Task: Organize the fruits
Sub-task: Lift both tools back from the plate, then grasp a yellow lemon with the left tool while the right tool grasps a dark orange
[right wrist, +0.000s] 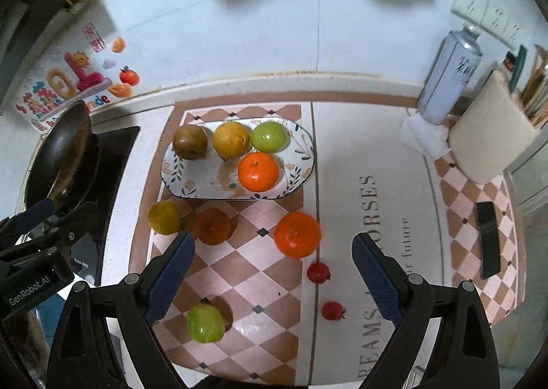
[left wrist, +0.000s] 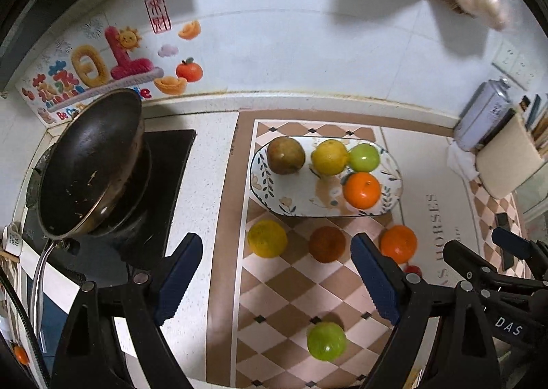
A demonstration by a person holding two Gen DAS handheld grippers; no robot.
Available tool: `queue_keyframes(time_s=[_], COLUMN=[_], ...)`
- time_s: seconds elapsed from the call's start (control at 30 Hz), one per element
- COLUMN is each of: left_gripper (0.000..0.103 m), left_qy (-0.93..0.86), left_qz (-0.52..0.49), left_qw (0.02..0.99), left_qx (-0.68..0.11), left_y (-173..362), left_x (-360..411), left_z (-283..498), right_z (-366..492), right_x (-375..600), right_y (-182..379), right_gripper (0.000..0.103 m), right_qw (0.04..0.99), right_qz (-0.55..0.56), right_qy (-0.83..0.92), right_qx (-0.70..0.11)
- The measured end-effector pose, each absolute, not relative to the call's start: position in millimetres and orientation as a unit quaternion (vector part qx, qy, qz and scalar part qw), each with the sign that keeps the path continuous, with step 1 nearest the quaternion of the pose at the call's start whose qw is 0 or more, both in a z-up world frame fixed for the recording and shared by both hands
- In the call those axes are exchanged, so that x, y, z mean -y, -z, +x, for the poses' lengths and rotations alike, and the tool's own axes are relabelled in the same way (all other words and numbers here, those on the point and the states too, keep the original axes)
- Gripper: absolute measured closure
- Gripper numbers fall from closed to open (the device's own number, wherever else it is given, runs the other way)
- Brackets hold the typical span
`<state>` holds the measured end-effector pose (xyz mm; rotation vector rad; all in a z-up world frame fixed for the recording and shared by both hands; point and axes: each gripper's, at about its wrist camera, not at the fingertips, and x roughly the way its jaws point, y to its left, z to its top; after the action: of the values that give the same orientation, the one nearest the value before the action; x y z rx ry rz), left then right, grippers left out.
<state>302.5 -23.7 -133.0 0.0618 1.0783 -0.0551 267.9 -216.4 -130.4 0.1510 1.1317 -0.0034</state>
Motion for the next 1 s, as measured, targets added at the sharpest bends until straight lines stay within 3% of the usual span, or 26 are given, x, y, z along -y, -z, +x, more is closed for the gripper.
queue_keyframes(time_s=[0.47,0.93,1.0], left_gripper=[0.015,0.014,0.003], left_qy=[0.036,0.018,0.009], left_qz=[0.03,0.029,0.035], left_qw=[0.886,0.879,0.873], left_qx=[-0.461,-0.476,-0.487], left_y=[86,101,110], left_x=[31,25,21], left_z=[249,266,276], right_z=[212,242,254], right_x=[227,224,220], right_y=[75,99,113], right_gripper=[0.008,0.008,0.008], right_qw=[0.869,0.853,0.846], right_qz=[0.078,0.102,0.106], right_qy=[0.007,-0.005,-0.015], right_qx=[-0.488,-0.512,-0.523])
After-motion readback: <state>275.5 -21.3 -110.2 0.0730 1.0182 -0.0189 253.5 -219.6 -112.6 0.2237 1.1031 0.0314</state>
